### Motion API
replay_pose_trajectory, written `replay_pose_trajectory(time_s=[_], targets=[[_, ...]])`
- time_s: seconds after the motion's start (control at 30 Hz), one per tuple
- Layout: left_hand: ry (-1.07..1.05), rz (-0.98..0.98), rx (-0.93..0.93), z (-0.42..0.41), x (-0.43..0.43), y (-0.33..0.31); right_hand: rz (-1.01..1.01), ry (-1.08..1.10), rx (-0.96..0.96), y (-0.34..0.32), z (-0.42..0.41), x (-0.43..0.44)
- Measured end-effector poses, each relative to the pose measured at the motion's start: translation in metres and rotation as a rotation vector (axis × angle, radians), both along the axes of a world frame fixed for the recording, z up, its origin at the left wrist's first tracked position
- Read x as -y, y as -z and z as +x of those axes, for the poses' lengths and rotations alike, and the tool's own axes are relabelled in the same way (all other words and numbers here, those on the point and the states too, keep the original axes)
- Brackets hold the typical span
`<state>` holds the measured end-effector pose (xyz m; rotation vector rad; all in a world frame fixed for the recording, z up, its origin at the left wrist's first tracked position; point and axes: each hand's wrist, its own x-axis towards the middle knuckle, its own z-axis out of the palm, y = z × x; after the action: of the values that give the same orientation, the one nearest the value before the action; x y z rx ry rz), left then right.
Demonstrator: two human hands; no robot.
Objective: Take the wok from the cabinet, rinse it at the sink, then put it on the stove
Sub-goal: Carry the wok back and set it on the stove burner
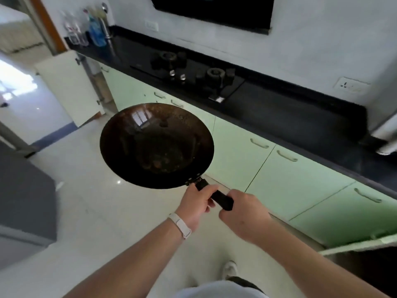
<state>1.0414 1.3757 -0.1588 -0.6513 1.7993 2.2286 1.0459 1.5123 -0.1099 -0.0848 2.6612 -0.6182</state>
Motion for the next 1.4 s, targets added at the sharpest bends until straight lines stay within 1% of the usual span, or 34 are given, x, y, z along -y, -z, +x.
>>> replay_pose_trajectory(time_s=[0.13, 0.3, 0.47, 0.63, 0.87, 1.03, 1.2, 1.4], targets=[[-0.096, -0.033, -0.011, -0.013, 0.039, 0.004, -0.017, -0.114, 0.026, 0.005, -0.026, 0.040], [-0.174, -0.038, 0.023, -0.046, 0.081, 0.012, -0.068, -0.186, 0.073, 0.014, -0.073, 0.081], [-0.240, -0.065, 0.021, -0.109, 0.121, 0.016, -0.102, -0.279, 0.080, 0.022, -0.147, 0.120], [-0.291, -0.113, 0.039, -0.183, 0.159, 0.007, -0.144, -0.352, 0.115, 0.017, -0.232, 0.157], [-0.387, -0.165, 0.030, -0.269, 0.214, -0.011, -0.247, -0.429, 0.083, 0.005, -0.327, 0.213], [-0.426, -0.146, 0.029, -0.307, 0.248, -0.016, -0.281, -0.445, 0.066, 0.001, -0.369, 0.249], [-0.453, -0.129, 0.022, -0.340, 0.286, -0.009, -0.262, -0.448, 0.060, 0.006, -0.401, 0.289], [-0.482, -0.099, 0.007, -0.376, 0.363, 0.006, -0.230, -0.438, 0.056, 0.015, -0.436, 0.371]])
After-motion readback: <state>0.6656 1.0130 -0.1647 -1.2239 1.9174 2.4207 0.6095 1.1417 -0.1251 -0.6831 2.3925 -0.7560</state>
